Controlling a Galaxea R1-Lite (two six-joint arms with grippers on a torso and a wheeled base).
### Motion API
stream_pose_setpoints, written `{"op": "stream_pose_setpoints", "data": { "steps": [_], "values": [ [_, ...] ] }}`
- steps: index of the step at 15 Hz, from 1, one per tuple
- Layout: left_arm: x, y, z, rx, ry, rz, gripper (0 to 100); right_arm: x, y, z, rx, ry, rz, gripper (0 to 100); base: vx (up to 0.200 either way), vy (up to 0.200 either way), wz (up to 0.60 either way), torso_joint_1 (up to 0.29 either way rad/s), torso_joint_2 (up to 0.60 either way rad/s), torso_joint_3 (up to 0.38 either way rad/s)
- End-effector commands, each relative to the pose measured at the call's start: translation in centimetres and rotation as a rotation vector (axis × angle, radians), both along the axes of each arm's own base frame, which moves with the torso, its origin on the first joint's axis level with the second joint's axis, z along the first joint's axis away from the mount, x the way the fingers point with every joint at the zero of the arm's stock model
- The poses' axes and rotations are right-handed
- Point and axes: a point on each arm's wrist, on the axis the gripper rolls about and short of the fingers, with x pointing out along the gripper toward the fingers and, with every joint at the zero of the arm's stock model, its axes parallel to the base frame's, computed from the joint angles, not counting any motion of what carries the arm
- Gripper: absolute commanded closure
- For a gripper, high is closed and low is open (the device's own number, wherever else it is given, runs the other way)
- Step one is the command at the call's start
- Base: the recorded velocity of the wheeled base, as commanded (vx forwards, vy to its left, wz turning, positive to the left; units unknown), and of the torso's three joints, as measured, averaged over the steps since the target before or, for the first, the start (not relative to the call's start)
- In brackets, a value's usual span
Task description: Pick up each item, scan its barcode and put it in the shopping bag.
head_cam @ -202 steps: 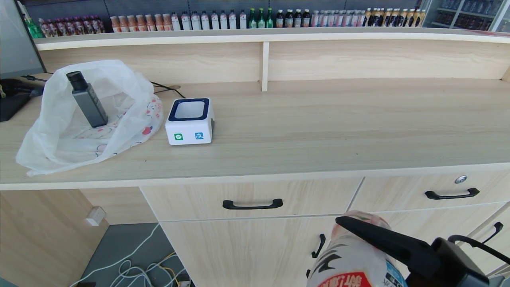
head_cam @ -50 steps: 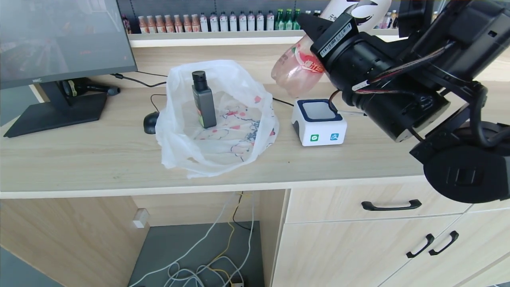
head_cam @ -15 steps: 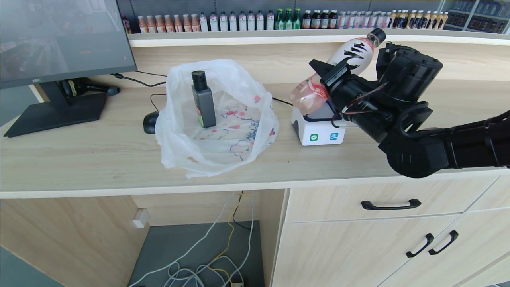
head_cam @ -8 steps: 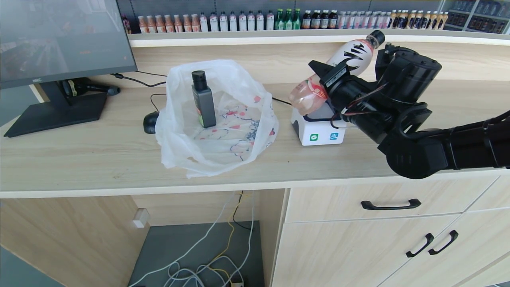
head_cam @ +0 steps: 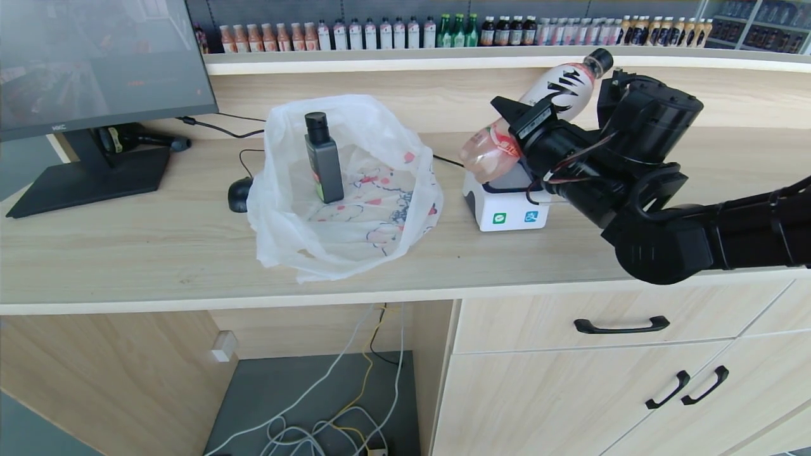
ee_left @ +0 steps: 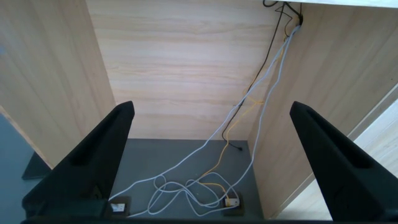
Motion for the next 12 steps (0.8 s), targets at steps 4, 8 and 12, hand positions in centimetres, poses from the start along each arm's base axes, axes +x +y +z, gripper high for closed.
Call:
{"op": "stream_pose_setpoints", "data": {
  "steps": [4, 8, 12],
  "values": [
    [0.0, 0.0, 0.0, 0.000, -0.001, 0.001, 0, -2.1, -0.6, 2.3, -0.047, -0.079, -0.009, 100, 0.000, 0.000, 0.00, 0.000, 0.00, 0.000],
    [0.0, 0.0, 0.0, 0.000, -0.001, 0.001, 0, -4.4, -1.8, 2.5, -0.192, -0.116, -0.069, 100, 0.000, 0.000, 0.00, 0.000, 0.00, 0.000],
    [0.0, 0.0, 0.0, 0.000, -0.001, -0.001, 0, -8.1, -3.2, 2.4, -0.436, -0.242, -0.171, 100, 0.000, 0.000, 0.00, 0.000, 0.00, 0.000]
  ]
}}
